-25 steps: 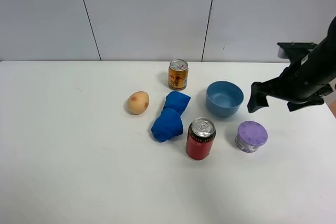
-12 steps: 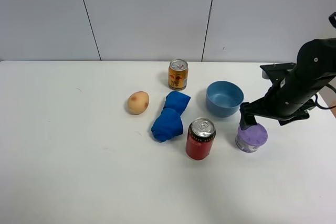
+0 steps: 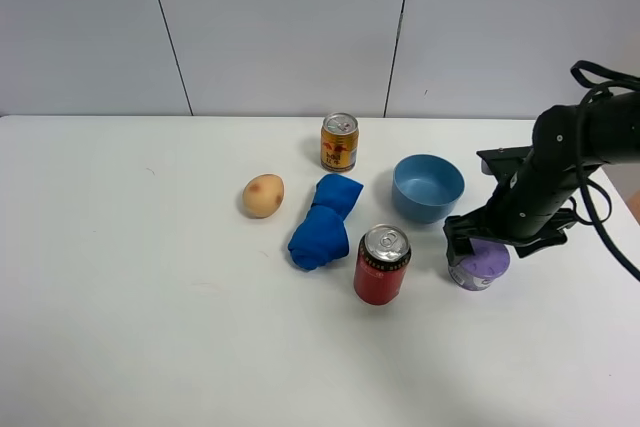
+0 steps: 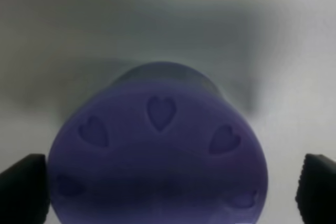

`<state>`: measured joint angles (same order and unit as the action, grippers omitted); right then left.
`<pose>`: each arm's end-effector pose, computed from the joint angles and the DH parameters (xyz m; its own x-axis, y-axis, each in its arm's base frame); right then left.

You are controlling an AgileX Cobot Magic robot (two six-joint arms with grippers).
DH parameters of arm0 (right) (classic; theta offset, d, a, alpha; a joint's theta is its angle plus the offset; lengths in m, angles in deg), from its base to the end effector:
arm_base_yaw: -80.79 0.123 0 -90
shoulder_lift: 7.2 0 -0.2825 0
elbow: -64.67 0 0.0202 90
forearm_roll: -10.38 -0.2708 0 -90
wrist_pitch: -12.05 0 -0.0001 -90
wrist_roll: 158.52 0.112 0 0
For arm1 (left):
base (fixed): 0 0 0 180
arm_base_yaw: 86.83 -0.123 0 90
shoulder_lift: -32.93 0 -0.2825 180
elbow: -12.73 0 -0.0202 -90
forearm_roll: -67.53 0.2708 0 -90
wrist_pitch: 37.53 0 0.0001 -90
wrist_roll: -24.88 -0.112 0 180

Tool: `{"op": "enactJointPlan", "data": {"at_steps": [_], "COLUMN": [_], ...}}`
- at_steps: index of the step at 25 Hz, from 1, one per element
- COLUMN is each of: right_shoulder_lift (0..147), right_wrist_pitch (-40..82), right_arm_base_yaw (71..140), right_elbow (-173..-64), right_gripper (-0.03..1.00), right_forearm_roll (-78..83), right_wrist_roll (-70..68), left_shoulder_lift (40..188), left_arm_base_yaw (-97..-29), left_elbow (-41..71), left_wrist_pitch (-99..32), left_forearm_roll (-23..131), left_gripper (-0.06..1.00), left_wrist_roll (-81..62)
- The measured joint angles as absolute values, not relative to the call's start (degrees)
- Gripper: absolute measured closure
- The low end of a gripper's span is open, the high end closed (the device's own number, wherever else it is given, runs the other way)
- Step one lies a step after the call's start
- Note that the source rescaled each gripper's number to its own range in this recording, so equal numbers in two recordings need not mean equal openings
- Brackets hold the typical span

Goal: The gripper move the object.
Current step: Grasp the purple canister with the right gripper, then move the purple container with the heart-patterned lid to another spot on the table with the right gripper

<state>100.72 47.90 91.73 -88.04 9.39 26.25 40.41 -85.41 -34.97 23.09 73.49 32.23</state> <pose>0.3035 0.0598 0.1032 -0.9839 -0.0913 -0.1538 -0.0962 0.9950 0.0250 0.0314 0.0094 0.2826 -0.4273 -0.0661 -0.9017 -0.0900 0.9955 -0.0304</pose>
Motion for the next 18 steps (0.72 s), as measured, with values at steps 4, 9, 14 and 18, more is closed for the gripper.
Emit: {"op": "enactJointPlan", "data": {"at_steps": [4,9,14,18], "right_shoulder_lift": [101.2,101.2,95.8,85.9], "right_wrist_pitch": [47.7,48.0,53.4,55.6], "right_arm_base_yaw": [91.7,91.7,91.9,95.5], "right_elbow": [-88.0,-88.0,-88.0,-88.7], "right_gripper": [0.97,0.96,0.96,0.96], "right_forearm_roll": [8.9,8.8,8.9,8.3], "right_wrist_roll": [26.2,25.6,23.6,23.7], "left_shoulder_lift": [40.4,40.4,40.4,40.4], "left_arm_base_yaw": [-85.4,-85.4,-85.4,-85.4], "left_elbow": [-35.0,-35.0,-35.0,-35.0], "left_wrist_pitch": [23.1,23.1,23.1,23.1], "left_forearm_roll": [73.5,73.5,73.5,73.5], "left_gripper": [-0.06,-0.06,-0.06,-0.06], "left_wrist_roll": [32.2,32.2,32.2,32.2]}}
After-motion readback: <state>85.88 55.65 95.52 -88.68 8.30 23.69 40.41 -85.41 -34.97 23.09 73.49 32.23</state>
